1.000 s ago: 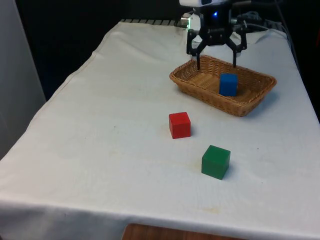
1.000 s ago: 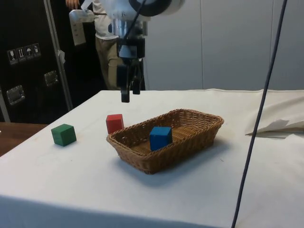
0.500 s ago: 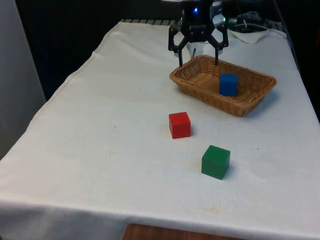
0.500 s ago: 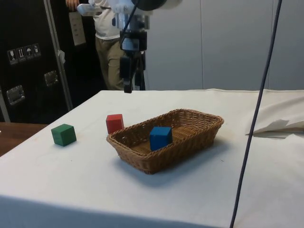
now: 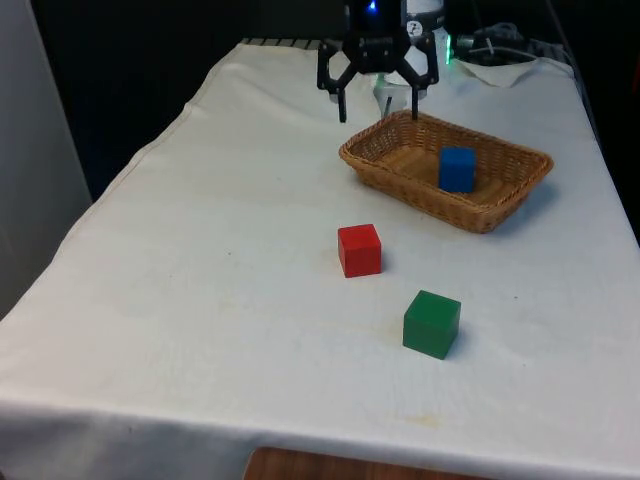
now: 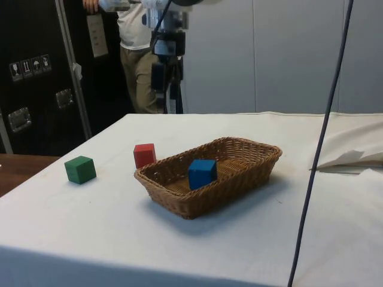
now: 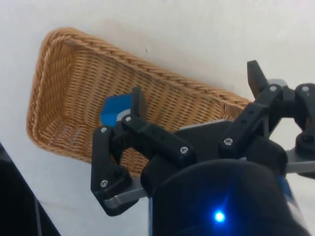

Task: Pick up the blue cube and place it into the basket.

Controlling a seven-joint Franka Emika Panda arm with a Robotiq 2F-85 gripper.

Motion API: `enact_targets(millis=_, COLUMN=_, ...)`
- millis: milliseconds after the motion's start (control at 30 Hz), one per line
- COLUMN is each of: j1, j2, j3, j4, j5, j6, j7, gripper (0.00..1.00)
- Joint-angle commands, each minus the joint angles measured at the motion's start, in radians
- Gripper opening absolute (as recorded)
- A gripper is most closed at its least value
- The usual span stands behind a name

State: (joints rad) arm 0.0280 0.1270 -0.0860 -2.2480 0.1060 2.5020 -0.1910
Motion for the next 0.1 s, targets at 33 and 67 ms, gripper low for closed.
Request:
enact_targets(millis=33, j1=0.0, j2=-0.013, j3=-0.007, j4=0.002, j5=-0.018, j6=-0.018, j7=0.008, gripper=1.0)
enact_targets(millis=67, j1=0.0, j2=-0.01, j3=-0.004, j4=0.001, j5=-0.004, j6=-0.01, j7=-0.001, gripper=1.0)
